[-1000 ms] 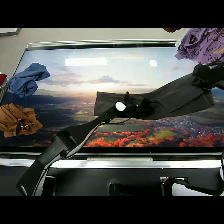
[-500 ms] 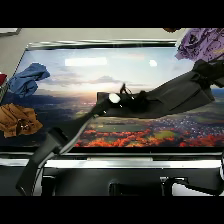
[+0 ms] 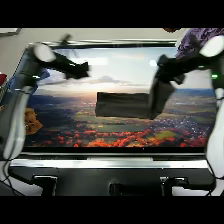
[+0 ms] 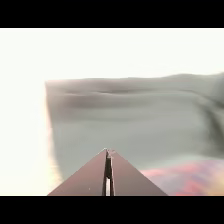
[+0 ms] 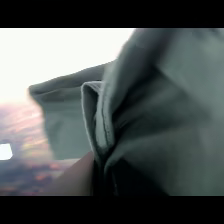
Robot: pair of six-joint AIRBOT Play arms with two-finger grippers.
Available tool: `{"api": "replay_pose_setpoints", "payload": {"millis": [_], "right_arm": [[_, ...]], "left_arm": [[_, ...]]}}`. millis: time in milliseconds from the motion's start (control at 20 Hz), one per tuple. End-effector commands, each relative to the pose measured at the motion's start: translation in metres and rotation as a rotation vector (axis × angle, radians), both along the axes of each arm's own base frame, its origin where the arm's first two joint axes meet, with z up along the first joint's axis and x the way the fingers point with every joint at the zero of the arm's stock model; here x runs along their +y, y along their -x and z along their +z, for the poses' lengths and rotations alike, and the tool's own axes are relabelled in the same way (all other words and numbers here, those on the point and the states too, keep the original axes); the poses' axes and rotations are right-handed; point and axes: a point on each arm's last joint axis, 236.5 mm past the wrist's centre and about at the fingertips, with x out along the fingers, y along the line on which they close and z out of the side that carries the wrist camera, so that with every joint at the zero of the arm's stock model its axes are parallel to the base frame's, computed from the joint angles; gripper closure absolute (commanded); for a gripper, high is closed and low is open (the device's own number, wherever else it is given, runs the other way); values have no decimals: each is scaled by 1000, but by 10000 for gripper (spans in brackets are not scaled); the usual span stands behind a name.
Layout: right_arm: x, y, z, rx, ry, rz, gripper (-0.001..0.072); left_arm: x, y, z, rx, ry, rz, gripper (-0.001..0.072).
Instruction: Fold the clothes and pants, and hang the long-sleeved shirts on hangers.
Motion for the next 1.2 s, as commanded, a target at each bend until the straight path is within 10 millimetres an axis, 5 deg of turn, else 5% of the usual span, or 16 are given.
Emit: {"api": "replay_pose_setpoints", "payload": {"millis": [0, 100, 300, 450, 800, 950, 1050, 1150], "right_arm": [[92, -4, -20, 11, -75, 50, 676], [133, -1, -43, 40, -88, 87, 676], [182, 1, -85, 94, -113, 115, 676], [203, 3, -100, 135, -167, 121, 676], [207, -9, -132, 145, -156, 99, 674], [221, -27, -120, 52, -224, 113, 500], [235, -33, -100, -25, -295, 152, 301], [243, -28, -77, -77, -332, 217, 284]], "left_arm": [[130, 16, 49, -45, -165, 168, 692], [169, 19, 69, -78, -163, 251, 691], [218, 25, 80, -87, -167, 352, 690], [231, 27, 78, -78, -175, 369, 690], [232, 28, 64, -45, -180, 363, 689], [232, 30, 56, -25, -180, 361, 689], [232, 30, 53, -17, -181, 360, 689], [232, 30, 49, -6, -181, 359, 689]]}}
